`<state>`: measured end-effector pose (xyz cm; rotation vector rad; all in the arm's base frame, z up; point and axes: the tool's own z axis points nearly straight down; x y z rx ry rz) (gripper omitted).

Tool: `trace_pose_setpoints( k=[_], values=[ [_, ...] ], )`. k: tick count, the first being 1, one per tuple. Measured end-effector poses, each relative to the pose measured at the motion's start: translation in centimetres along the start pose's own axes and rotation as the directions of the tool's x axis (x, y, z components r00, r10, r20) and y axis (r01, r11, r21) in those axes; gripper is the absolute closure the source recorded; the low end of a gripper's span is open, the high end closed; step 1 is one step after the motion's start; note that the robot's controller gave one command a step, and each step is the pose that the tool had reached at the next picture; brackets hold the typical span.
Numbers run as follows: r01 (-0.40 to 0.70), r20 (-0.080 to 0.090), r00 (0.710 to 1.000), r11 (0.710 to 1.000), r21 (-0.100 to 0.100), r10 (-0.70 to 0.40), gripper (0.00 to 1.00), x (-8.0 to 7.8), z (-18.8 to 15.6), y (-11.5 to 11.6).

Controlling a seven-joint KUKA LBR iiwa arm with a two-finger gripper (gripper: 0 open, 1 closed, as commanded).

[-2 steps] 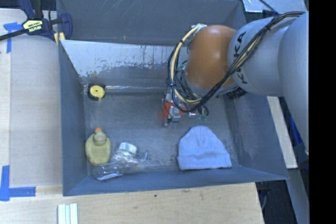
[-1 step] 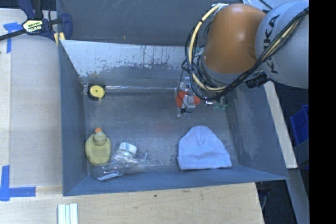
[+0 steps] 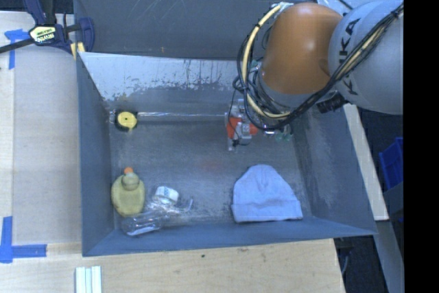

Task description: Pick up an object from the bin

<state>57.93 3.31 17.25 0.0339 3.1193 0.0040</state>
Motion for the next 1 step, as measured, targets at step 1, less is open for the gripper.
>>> trace_pose_setpoints(
  k=[1],
  values=[
    [-0.011,-0.002,1.000,1.000,0.000,0.011,1.00,0.02,-8.14,-0.36]
  ],
)
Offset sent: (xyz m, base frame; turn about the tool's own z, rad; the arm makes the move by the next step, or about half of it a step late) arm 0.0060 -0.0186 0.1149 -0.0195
